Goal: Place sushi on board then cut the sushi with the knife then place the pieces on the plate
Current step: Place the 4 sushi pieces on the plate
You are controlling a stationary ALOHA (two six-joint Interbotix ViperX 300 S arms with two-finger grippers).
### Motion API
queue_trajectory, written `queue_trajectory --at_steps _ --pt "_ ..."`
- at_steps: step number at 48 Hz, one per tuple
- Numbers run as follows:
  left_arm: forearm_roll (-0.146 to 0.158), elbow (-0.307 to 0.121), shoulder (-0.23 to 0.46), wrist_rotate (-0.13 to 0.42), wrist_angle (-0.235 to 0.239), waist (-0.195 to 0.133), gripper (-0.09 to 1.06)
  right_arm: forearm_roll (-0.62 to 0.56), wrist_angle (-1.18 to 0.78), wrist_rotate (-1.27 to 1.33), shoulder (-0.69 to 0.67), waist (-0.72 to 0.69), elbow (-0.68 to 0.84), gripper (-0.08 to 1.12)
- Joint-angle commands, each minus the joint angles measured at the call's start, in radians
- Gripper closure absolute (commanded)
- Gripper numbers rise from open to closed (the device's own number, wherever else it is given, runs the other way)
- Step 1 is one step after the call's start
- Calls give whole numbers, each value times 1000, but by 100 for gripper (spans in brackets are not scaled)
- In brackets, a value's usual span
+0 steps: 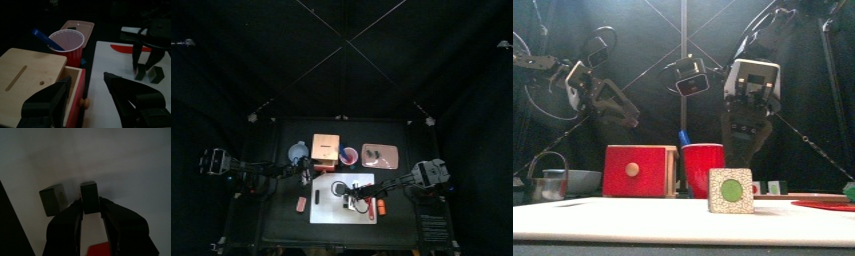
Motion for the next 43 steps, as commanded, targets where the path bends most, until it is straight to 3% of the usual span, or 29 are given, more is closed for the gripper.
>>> queue_trajectory --at_steps 1,9,15,21,29,38,43 --pt "0 -12 -2 2 -3 2 7 -18 66 121 -187 -71 98 44" --pt "12 -11 0 5 -3 2 7 -192 255 531 -456 -256 350 44" --pt "20 -11 0 5 -5 3 7 -345 141 801 -569 -390 462 44" --pt "32 -9 0 5 -5 2 7 -419 -25 894 -506 -512 502 44" --pt "34 -8 0 5 -3 2 7 -465 -97 891 -347 -568 462 42" --pt "37 2 -2 3 -5 2 7 -479 -103 891 -273 -561 423 17" --pt "37 5 0 3 -5 0 7 -472 -52 890 -310 -543 419 11"
